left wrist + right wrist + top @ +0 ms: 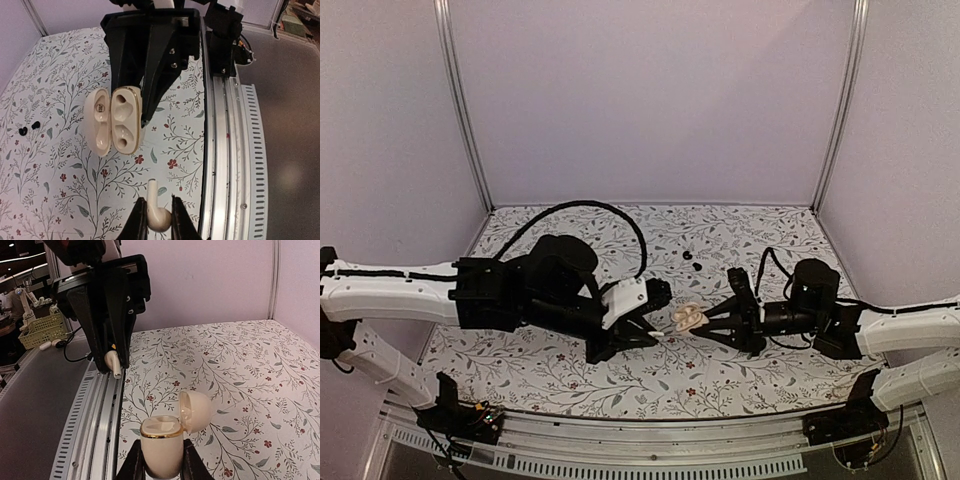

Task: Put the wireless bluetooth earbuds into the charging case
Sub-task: Insert the right earbud into the right side groove of the charging case.

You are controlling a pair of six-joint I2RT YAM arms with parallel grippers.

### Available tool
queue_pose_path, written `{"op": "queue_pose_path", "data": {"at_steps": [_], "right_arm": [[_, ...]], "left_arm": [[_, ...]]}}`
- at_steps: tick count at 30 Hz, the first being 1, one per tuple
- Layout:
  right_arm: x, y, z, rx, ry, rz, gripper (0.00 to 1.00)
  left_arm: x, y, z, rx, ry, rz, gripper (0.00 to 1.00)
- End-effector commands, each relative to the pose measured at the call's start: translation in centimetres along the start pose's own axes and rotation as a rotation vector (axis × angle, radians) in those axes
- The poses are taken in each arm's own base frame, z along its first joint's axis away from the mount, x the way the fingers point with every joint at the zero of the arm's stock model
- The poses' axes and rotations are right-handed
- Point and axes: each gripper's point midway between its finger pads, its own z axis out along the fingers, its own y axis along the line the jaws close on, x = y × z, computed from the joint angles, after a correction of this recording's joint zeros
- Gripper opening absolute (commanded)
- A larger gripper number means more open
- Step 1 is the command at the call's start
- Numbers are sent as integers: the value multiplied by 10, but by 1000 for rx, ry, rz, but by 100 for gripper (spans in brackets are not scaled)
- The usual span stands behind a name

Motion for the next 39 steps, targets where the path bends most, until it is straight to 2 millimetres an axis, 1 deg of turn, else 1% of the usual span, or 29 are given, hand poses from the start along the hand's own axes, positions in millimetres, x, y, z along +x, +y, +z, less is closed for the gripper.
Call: {"op": "queue_pose_path", "data": {"at_steps": [1,7,14,22,32,39], "right_arm": [[-7,17,7,-92,-1,-39,0],[-5,31,13,-156,6,-60,0],[2,42,22,-217,26,-46,0],[4,45,28,-241,26,-25,0],[6,45,29,-240,22,-12,0],[4,45,29,-245,20,-11,0]], "left_arm": [[-2,-13,5,54,32,35,6],[-10,-15,11,62,19,46,6],[-17,-16,13,60,16,59,6],[-16,-21,17,81,30,73,6],[-12,-30,20,119,40,79,6],[-7,-16,31,50,90,63,5]]}}
